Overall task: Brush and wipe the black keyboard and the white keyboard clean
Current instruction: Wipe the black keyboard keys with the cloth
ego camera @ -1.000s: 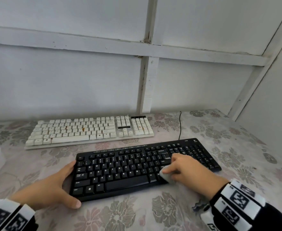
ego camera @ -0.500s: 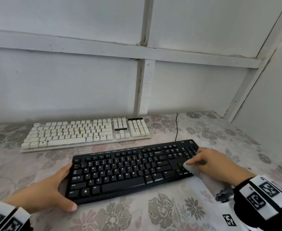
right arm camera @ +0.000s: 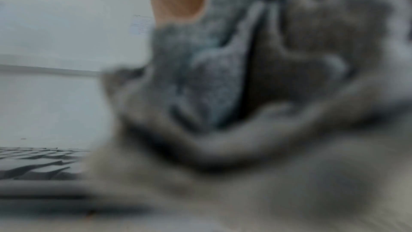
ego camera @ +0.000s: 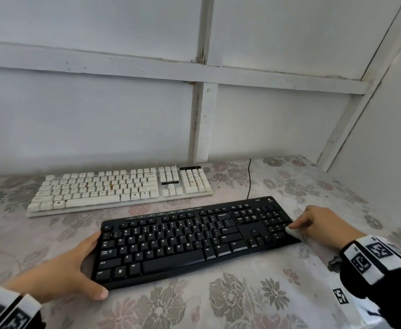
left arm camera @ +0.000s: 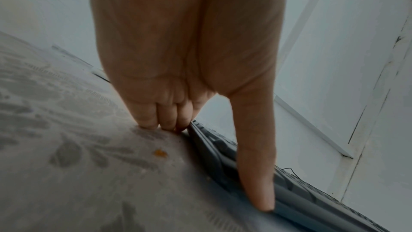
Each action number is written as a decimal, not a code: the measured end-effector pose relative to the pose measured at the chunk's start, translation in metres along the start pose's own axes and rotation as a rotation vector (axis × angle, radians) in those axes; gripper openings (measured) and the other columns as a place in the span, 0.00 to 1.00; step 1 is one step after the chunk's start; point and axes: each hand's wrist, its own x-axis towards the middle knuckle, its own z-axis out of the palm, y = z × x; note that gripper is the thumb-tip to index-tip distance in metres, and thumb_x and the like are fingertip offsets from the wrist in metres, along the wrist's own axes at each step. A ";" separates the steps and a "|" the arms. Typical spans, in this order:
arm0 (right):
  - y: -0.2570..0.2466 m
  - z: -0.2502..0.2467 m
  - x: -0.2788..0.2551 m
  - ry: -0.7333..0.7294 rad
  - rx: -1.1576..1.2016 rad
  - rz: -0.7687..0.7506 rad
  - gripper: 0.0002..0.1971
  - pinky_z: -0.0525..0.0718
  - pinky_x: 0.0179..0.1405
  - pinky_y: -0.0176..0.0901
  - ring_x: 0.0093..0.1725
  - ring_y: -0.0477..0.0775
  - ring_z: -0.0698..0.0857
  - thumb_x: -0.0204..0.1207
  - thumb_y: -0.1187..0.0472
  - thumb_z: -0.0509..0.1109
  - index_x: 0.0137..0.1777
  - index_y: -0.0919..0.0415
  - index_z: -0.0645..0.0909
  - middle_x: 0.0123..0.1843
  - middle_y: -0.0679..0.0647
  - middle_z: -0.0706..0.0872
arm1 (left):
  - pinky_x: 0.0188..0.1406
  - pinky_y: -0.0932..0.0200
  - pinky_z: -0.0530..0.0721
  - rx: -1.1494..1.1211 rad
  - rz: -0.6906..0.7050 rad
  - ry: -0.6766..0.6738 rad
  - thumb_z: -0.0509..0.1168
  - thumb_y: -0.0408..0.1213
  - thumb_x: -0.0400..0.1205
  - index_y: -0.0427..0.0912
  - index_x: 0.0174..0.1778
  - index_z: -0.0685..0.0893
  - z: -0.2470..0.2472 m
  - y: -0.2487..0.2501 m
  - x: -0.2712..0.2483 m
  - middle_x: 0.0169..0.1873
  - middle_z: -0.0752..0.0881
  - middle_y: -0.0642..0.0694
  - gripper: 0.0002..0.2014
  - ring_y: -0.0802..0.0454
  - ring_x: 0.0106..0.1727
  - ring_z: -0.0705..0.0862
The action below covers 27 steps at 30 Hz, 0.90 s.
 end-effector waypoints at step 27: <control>-0.022 0.010 0.069 -0.047 0.016 0.110 0.18 0.77 0.56 0.45 0.57 0.62 0.84 0.83 0.53 0.60 0.60 0.65 0.84 0.56 0.62 0.87 | 0.77 0.55 0.66 0.168 -0.061 0.059 0.86 0.57 0.39 0.67 0.77 0.50 0.000 0.002 -0.002 0.70 0.68 0.69 0.71 0.60 0.72 0.71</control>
